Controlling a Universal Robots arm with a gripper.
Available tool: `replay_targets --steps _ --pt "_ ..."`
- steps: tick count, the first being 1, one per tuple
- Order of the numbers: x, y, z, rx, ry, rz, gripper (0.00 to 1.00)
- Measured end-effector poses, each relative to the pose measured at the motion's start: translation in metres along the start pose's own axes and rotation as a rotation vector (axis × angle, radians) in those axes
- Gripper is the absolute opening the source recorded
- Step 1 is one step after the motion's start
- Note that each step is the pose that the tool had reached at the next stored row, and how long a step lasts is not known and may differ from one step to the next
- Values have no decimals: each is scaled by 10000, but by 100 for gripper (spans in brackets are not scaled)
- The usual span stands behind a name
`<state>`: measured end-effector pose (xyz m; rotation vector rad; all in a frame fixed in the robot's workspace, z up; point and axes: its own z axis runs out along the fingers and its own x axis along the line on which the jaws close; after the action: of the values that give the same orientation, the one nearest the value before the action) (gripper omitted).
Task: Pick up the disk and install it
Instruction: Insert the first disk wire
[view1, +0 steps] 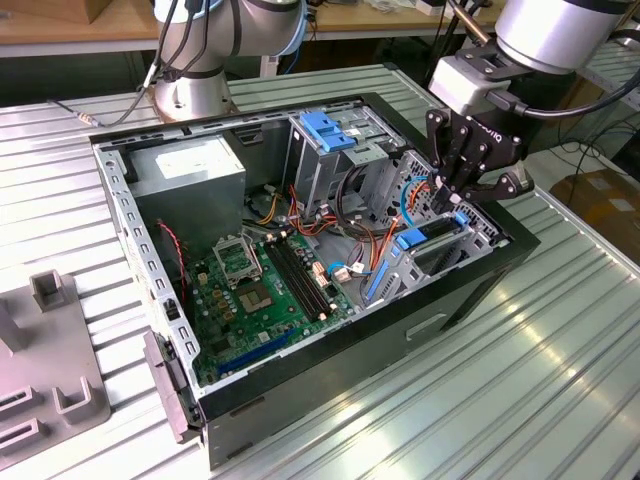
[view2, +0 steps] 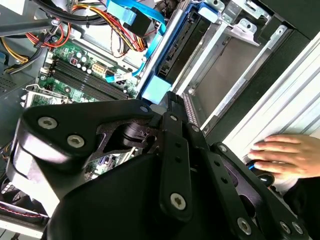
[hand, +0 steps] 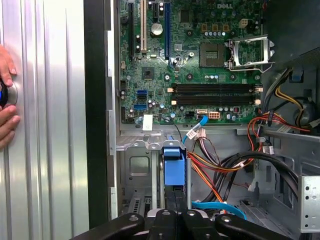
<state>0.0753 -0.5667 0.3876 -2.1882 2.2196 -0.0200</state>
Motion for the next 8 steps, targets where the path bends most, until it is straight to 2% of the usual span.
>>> replay_targets --steps 4,8 --pt "0 -25 1 0 0 -1 10" --pt "-1 -106 5 0 0 0 10"
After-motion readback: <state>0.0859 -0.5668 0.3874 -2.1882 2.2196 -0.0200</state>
